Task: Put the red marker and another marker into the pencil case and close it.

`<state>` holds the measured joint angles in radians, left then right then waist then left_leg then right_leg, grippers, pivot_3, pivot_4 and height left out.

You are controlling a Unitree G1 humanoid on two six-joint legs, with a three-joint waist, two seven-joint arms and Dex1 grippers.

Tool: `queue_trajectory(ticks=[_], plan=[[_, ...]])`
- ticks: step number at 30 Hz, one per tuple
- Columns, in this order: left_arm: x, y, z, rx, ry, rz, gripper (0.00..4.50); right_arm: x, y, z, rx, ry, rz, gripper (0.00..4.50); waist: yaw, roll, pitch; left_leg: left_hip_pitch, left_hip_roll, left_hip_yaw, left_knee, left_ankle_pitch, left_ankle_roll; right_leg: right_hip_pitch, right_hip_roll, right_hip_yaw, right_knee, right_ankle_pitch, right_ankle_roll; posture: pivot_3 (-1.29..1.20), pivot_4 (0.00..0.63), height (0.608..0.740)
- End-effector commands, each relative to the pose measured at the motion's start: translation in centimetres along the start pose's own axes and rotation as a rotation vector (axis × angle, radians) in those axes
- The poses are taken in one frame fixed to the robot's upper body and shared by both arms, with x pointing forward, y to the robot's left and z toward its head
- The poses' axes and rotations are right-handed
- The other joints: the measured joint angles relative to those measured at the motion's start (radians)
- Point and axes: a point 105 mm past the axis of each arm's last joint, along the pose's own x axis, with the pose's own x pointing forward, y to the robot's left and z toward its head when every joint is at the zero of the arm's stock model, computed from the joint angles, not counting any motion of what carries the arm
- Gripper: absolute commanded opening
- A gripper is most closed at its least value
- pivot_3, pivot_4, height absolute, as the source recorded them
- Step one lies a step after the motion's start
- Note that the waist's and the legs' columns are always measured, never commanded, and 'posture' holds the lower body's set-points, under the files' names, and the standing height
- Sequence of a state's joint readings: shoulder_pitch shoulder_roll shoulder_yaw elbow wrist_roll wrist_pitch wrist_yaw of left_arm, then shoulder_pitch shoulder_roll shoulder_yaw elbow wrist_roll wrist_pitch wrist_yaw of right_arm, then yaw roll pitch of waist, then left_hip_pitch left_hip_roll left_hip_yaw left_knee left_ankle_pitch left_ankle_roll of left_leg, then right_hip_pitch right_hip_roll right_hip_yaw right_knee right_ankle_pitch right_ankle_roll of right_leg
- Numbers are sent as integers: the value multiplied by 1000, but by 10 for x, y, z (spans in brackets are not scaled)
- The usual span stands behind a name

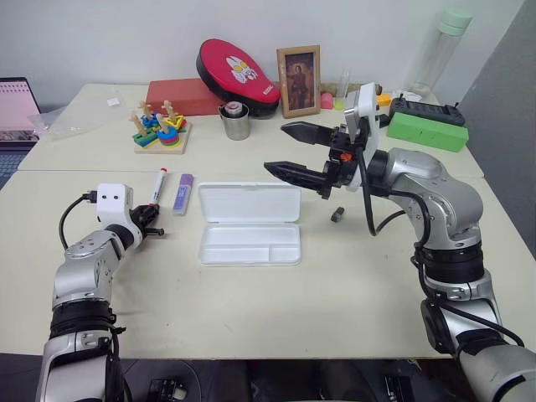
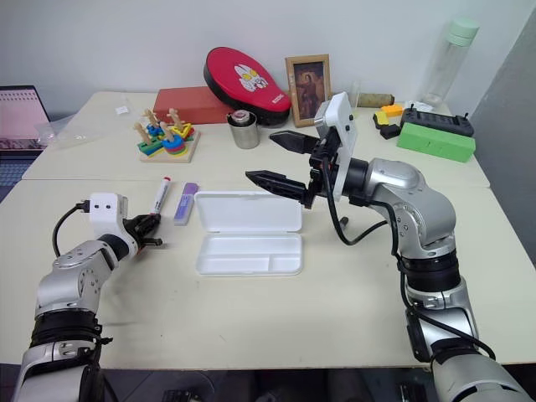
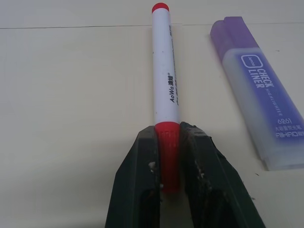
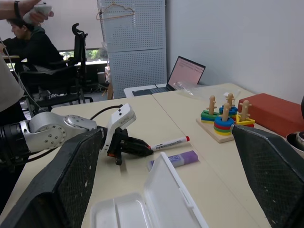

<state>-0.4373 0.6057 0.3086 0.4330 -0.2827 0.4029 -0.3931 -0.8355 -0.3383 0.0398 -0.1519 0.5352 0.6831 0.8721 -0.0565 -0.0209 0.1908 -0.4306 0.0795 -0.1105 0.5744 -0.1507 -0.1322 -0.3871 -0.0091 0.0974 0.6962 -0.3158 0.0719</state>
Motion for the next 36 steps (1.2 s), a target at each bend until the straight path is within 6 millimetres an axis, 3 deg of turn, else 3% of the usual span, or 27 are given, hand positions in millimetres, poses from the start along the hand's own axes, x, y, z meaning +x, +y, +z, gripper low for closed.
queue_trajectory(ticks=[1,3,6,9,12,15,21,31,32,36], plan=[[-19,0,98,-3,-410,1,363,-12,-2,25,-54,-54,23,4500,2,0,0,0,0,0,0,0,0,0,0,0,0,0,0,0,150,740],[-36,-23,143,44,-572,-111,363,-23,3,32,-54,-63,58,4500,12,-2,1,-1,0,0,0,0,0,-1,0,0,0,0,0,0,150,740],[-59,-79,177,222,-643,-412,363,-38,6,43,-49,-82,81,4500,22,-3,1,-2,0,-1,0,0,0,0,0,-1,-2,0,0,0,150,740],[-77,-134,162,447,-541,-747,363,-51,12,41,-51,-49,98,4500,22,1,-1,-2,0,0,-1,0,0,1,0,0,-4,0,0,0,150,740],[-89,-157,131,627,-384,-980,363,-61,12,35,-56,-7,74,4500,17,4,-2,0,0,1,-2,0,0,2,0,0,-6,0,0,0,150,740],[-90,-158,104,781,-228,-1091,363,-68,11,31,-63,17,38,4500,-4,5,-1,0,0,1,-1,0,0,1,0,1,-4,0,0,0,150,740],[-71,-138,59,972,11,-1147,363,-71,19,19,-66,60,-2,4500,-8,6,0,-1,0,1,-1,0,0,-1,1,1,-4,-1,-1,0,150,740],[-51,-147,39,1010,77,-1206,363,-70,28,8,-62,99,-24,4500,0,5,0,-2,0,1,-1,0,0,-1,1,1,-5,-1,-1,0,150,740],[-50,-147,38,1010,79,-1207,1066,-69,28,8,-61,100,-26,4500,0,5,0,-2,0,1,-1,0,0,-1,1,1,-5,-1,-1,0,150,740],[-51,-150,38,988,78,-1217,1849,-69,29,7,-60,105,-29,4500,0,5,0,-2,0,1,-1,0,0,-1,1,1,-4,-1,-1,0,150,740]])
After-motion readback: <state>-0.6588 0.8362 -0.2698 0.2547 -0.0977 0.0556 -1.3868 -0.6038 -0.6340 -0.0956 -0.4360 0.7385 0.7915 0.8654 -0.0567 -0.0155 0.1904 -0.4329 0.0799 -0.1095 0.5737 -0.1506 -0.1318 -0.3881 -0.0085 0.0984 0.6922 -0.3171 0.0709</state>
